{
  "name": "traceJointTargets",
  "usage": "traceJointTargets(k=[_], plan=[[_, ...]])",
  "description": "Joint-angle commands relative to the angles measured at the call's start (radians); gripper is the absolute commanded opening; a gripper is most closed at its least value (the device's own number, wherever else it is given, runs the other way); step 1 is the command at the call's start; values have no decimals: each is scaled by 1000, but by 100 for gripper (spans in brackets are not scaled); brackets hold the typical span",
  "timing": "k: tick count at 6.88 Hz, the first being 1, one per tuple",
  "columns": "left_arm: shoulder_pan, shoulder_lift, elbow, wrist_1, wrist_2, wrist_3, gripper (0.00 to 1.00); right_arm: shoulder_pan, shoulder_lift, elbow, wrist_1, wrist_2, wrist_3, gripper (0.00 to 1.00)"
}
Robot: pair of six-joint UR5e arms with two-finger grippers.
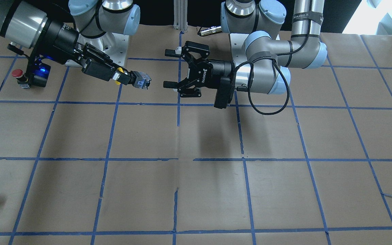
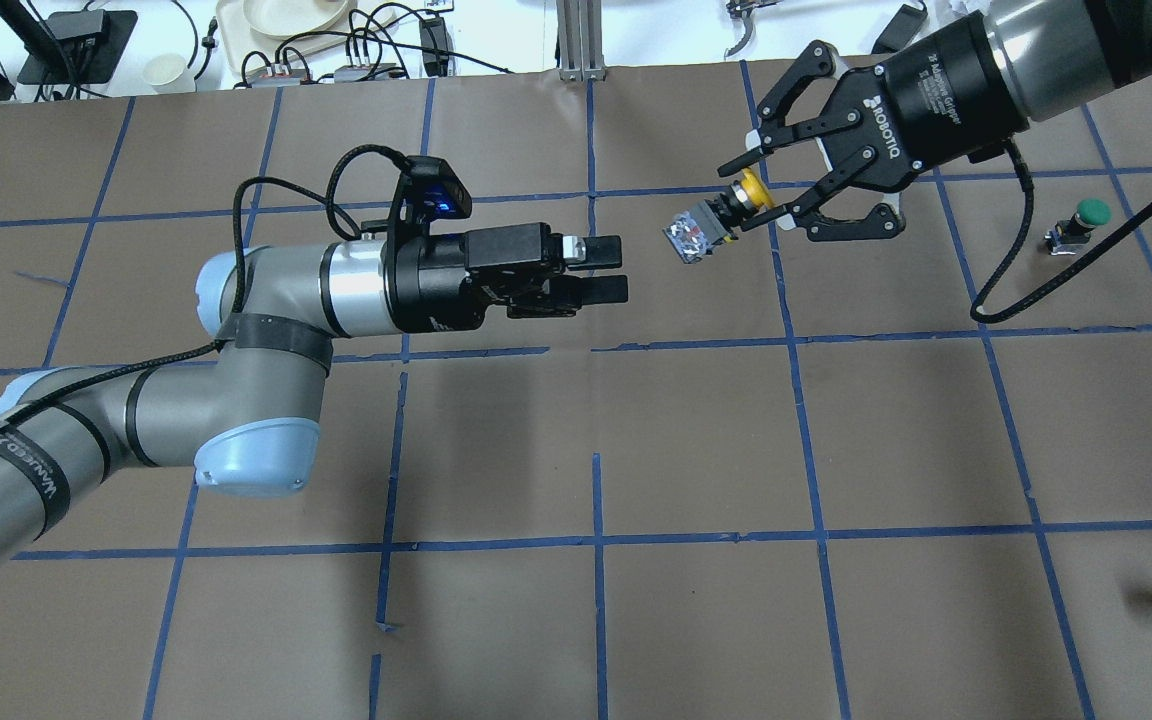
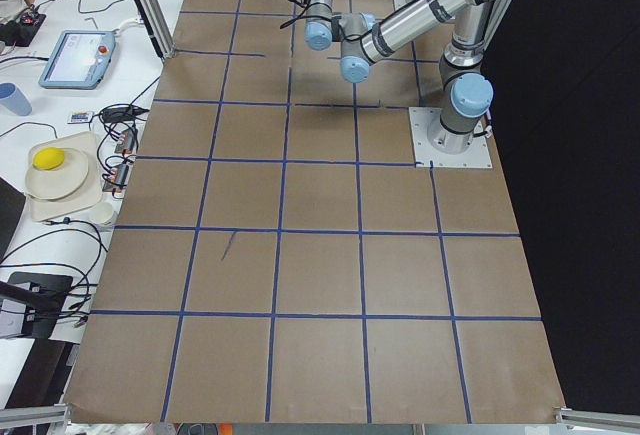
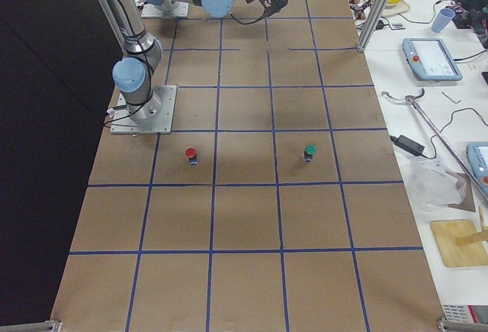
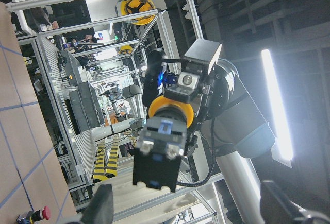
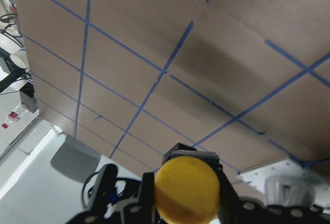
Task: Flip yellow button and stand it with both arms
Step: 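Carry the button with the right gripper toward the green button while the left arm withdraws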
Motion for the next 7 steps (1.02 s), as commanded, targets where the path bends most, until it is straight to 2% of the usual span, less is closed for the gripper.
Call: traceJointTargets(k=[1, 2, 3, 4, 5, 6, 7], plan=[[-26, 3, 133, 206, 370, -376, 100, -9, 2, 0, -10, -296, -270, 9], [-67, 21, 171, 138, 520, -378, 100, -21, 2, 8, -11, -454, -457, 8], [-131, 23, 234, 40, 757, -375, 99, -64, -1, 33, -24, -604, -574, 8], [-182, 46, 304, -213, 990, -361, 99, -104, -2, 75, -119, -703, -694, 8], [-196, 58, 376, -449, 1162, -355, 100, -139, -4, 161, -277, -748, -805, 8], [-179, 69, 449, -617, 1231, -355, 100, -167, -5, 245, -435, -755, -892, 8], [-175, 90, 528, -816, 1376, -355, 100, -207, -12, 319, -597, -753, -984, 8]])
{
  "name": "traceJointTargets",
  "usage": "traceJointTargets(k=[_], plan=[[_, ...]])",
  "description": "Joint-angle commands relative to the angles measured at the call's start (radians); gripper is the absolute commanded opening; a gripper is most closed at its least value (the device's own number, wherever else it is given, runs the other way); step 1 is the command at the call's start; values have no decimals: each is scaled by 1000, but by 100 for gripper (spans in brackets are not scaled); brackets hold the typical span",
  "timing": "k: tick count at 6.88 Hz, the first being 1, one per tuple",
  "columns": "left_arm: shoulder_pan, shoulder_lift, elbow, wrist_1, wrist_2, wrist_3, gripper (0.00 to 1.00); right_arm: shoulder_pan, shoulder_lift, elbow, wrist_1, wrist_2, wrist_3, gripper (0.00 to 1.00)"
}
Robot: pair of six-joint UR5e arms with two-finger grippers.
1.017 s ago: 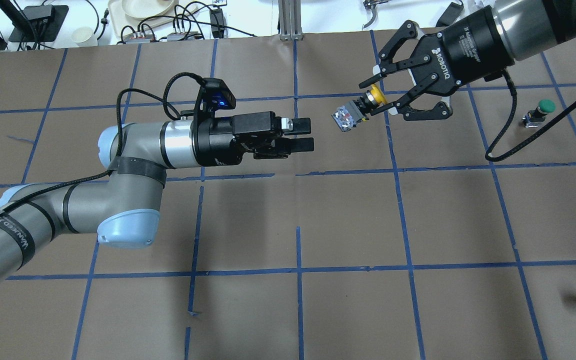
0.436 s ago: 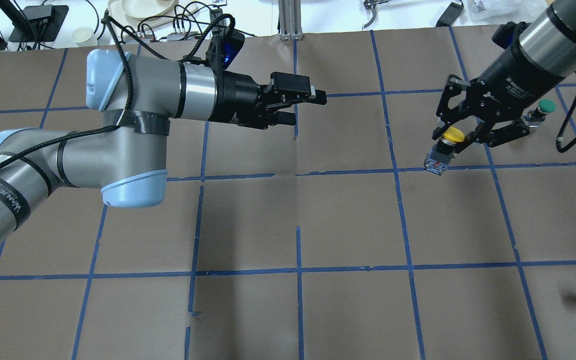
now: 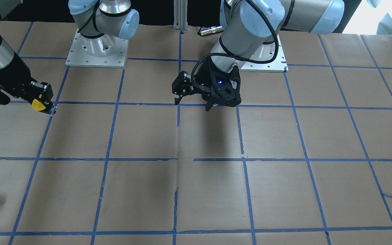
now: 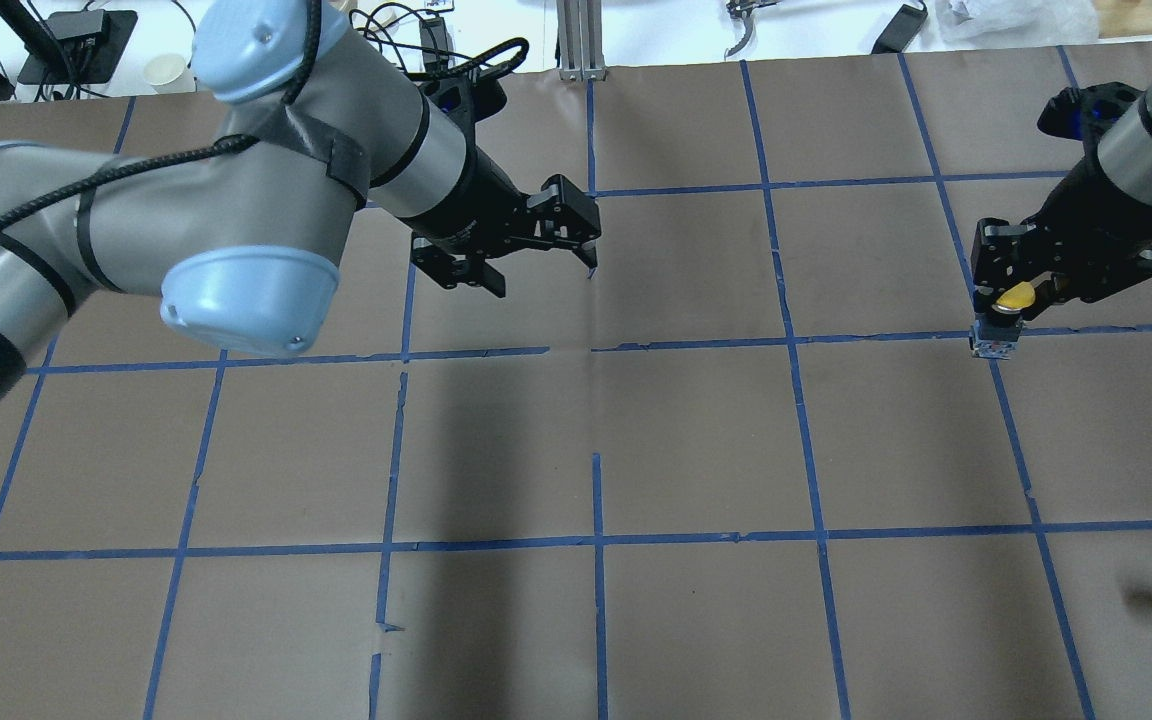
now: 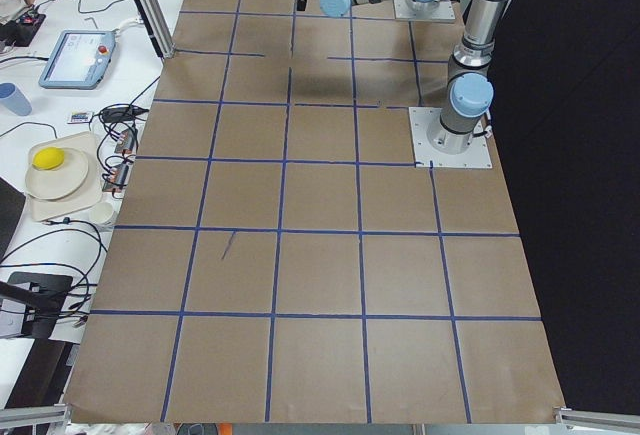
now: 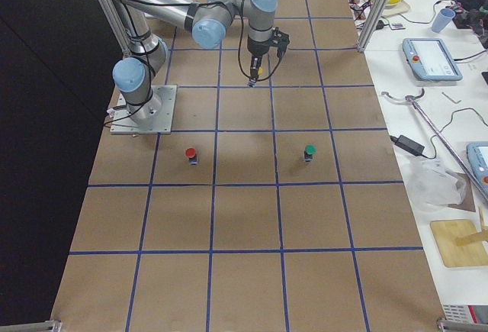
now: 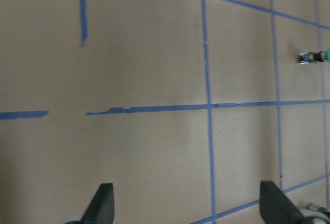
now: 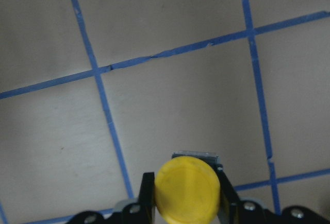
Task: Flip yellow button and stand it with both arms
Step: 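Carry the button with the right gripper toward the green button while the left arm withdraws, then lower the button upright onto the table with the right gripper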
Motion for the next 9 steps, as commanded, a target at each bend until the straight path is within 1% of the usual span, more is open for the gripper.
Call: traceJointTargets(k=[1, 2, 3, 4, 5, 6, 7, 8, 9], plan=[[24, 54, 135, -360, 198, 7, 100, -118, -5, 137, -258, -9, -211, 8], [77, 59, 147, -364, 203, 36, 100, -215, -4, 163, -257, 15, -327, 8], [133, 64, 160, -381, 200, 61, 100, -320, -4, 184, -257, 102, -453, 8], [144, 78, 145, -384, 202, 126, 100, -403, 4, 200, -259, 138, -574, 9], [158, 97, 141, -378, 258, 163, 100, -449, 17, 200, -263, 185, -673, 9], [167, 108, 140, -377, 324, 244, 100, -478, 39, 197, -263, 205, -712, 9], [181, 111, 138, -378, 321, 260, 100, -483, 78, 189, -274, 205, -714, 9], [182, 111, 138, -371, 315, 268, 100, -499, 127, 186, -330, 205, -739, 9], [184, 113, 138, -371, 315, 267, 100, -514, 160, 186, -346, 204, -747, 9]])
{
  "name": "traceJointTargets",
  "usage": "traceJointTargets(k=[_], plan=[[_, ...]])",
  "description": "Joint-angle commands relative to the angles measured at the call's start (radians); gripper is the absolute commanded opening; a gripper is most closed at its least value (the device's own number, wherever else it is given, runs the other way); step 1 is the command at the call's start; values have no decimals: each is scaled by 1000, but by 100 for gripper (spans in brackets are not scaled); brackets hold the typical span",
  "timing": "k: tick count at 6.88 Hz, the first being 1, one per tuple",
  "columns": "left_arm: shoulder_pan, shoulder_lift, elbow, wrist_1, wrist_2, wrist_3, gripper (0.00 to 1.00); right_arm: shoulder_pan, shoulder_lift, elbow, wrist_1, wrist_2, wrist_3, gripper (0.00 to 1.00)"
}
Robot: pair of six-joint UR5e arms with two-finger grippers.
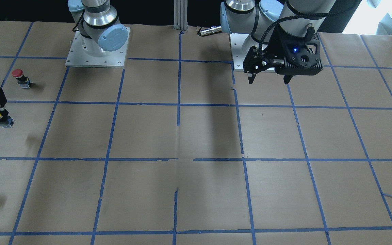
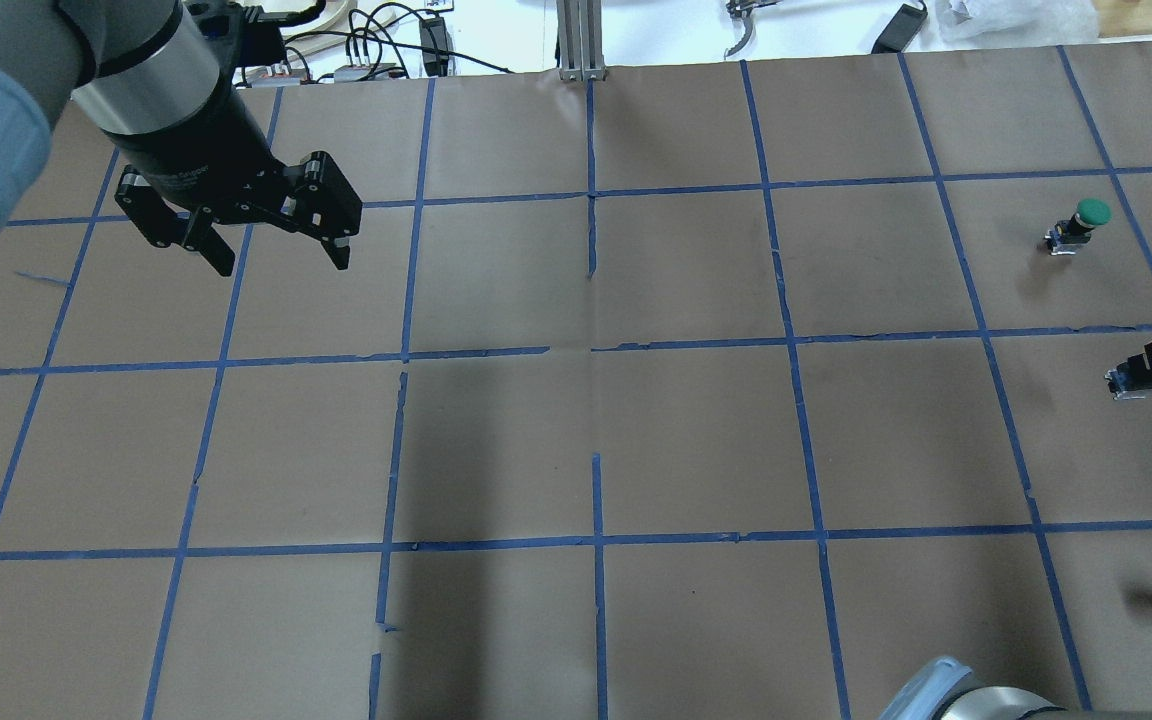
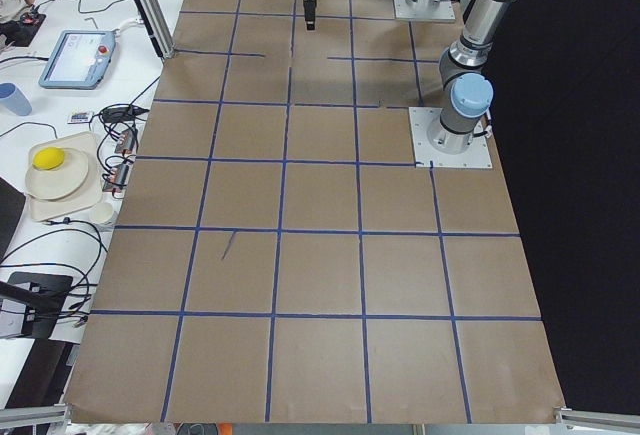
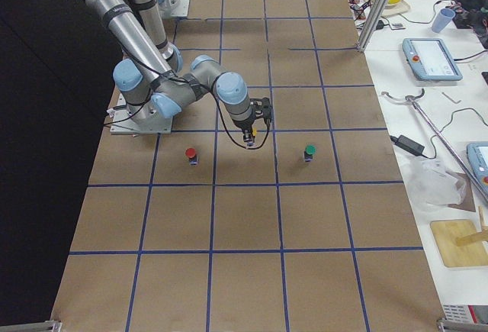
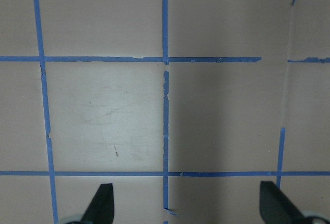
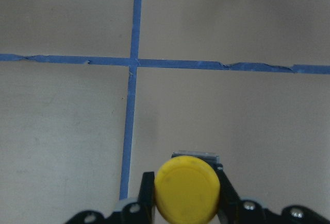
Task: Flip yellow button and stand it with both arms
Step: 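Lower the button upright onto the table with the right gripper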
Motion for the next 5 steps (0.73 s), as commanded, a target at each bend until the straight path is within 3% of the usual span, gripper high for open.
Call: traceJointTargets(k=[1, 5], plan=[[5, 2, 1, 7, -1, 7, 100, -25, 56, -2, -32, 0, -22, 9], [4, 2, 1, 9, -1, 7, 100, -42, 85, -2, -29, 0, -8, 13]])
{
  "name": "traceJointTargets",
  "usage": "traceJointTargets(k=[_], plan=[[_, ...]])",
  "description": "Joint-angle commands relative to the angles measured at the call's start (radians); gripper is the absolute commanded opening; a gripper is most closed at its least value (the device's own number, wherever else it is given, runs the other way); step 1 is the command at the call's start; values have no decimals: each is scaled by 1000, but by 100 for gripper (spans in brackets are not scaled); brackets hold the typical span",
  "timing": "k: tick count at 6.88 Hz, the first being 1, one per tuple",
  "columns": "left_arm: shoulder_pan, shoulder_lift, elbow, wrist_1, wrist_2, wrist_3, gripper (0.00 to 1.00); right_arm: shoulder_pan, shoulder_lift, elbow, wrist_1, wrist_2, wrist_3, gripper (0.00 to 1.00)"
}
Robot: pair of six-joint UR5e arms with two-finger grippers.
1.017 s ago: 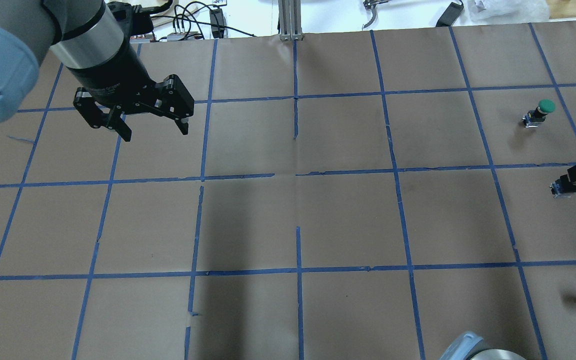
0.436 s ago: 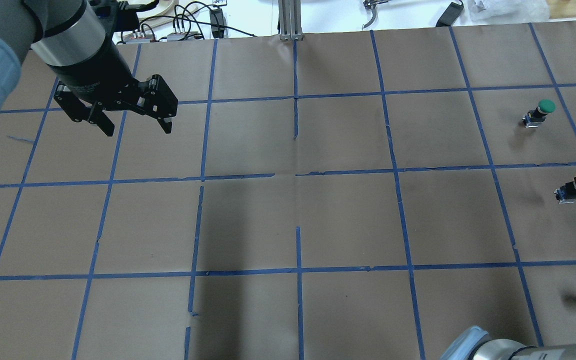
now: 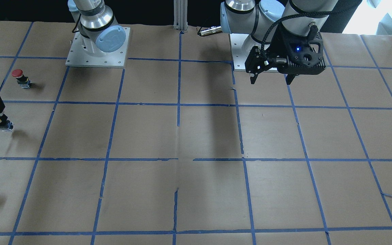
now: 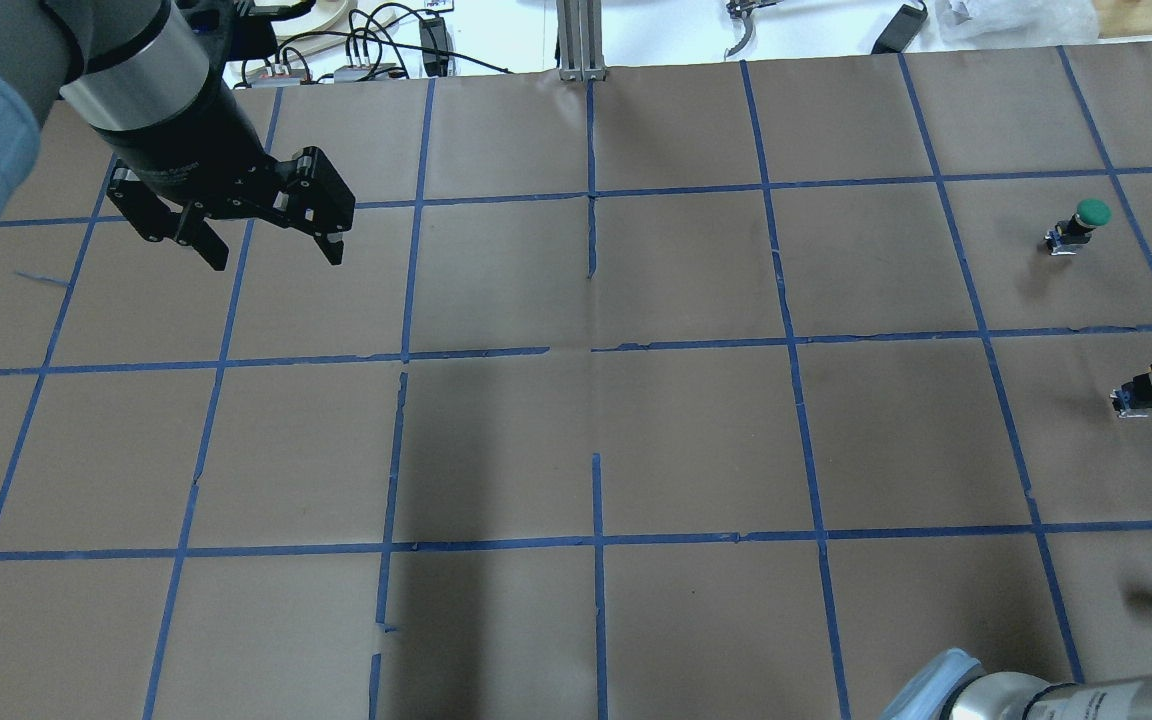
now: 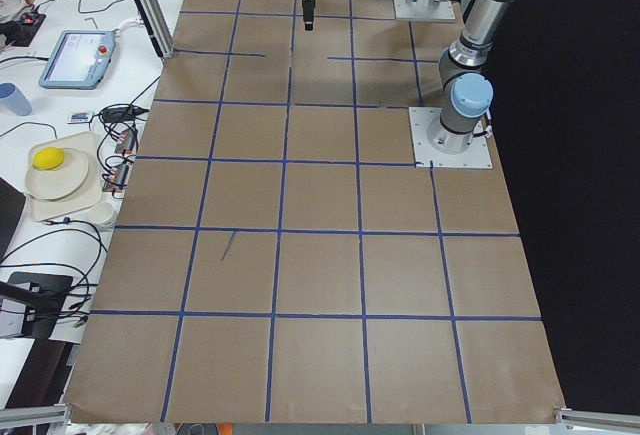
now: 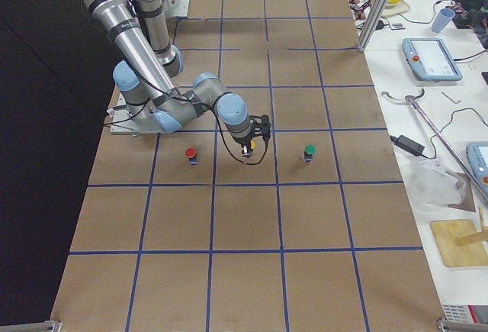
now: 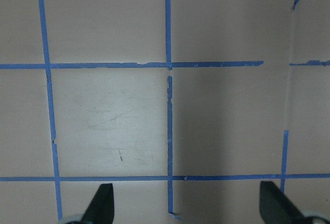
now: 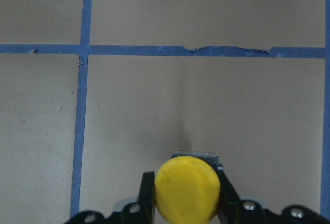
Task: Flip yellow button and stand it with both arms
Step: 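Lower the button upright onto the table with the right gripper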
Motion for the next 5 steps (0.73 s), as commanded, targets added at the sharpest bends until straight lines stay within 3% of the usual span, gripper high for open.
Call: traceJointTargets(k=[1, 3, 4, 5], plan=[[2, 6, 0, -1, 5, 3, 100, -1, 7, -1, 1, 3, 4, 13], [10, 6, 0, -1, 0, 3, 100, -1, 51, -4, -40, 1, 4, 18], [12, 8, 0, -1, 1, 3, 100, -1, 65, -2, -82, -5, 5, 33], [12, 8, 0, -1, 8, 3, 100, -1, 65, -1, -82, -3, 17, 66]])
